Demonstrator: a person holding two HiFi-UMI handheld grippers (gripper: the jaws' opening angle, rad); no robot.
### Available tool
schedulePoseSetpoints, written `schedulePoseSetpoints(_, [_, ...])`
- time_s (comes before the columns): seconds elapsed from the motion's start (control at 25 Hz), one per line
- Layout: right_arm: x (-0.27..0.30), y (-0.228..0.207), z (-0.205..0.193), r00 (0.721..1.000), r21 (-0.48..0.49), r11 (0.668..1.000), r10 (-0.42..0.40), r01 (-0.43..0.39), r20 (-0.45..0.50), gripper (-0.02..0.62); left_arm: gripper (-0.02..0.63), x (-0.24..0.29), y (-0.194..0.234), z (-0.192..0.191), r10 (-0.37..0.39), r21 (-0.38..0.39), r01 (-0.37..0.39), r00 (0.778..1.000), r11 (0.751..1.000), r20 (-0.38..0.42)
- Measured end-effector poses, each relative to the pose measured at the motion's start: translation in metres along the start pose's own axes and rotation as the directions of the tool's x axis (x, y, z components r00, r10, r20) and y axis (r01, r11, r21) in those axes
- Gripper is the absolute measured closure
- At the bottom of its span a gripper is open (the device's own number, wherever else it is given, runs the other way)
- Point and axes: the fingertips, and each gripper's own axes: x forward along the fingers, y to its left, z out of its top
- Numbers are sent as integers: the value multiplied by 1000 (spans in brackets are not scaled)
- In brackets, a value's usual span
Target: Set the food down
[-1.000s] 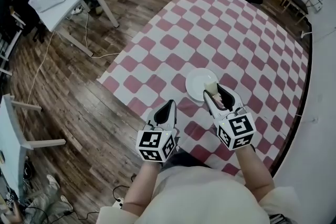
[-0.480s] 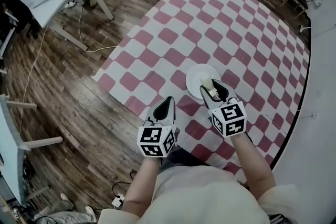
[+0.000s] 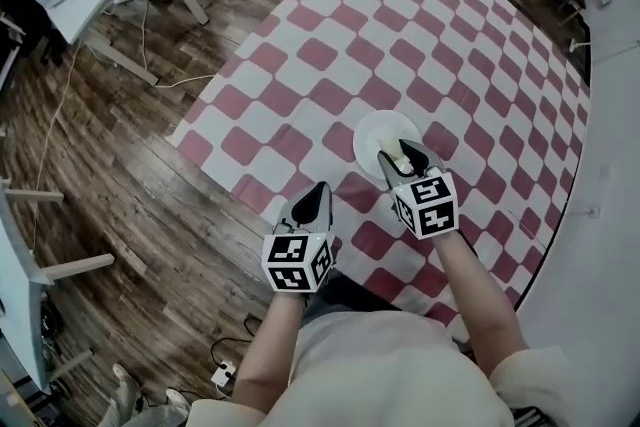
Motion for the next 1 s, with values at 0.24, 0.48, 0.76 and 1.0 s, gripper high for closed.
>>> schedulePoseSetpoints(0.24, [13,-6,-10,998,-2,1000,-17,17,-54,423,600,3,4,-13,8,-17,-9,999,1000,-31])
schedulePoseSetpoints(0.48, [22,-11,-18,996,17,999,-26,27,-86,423,600,6,3,-21,10,-19,-11,999,1000,-49])
schedulePoseSetpoints(0.76, [31,-15,-28,989,10,999,-35,37,-145,423,600,11,0,-26,4,-21,-6,998,1000,-63])
schedulePoseSetpoints(1.0, [37,-18,-32,983,11,999,-34,37,-178,423,600,14,-2,-30,0,-24,-2,997,1000,-72])
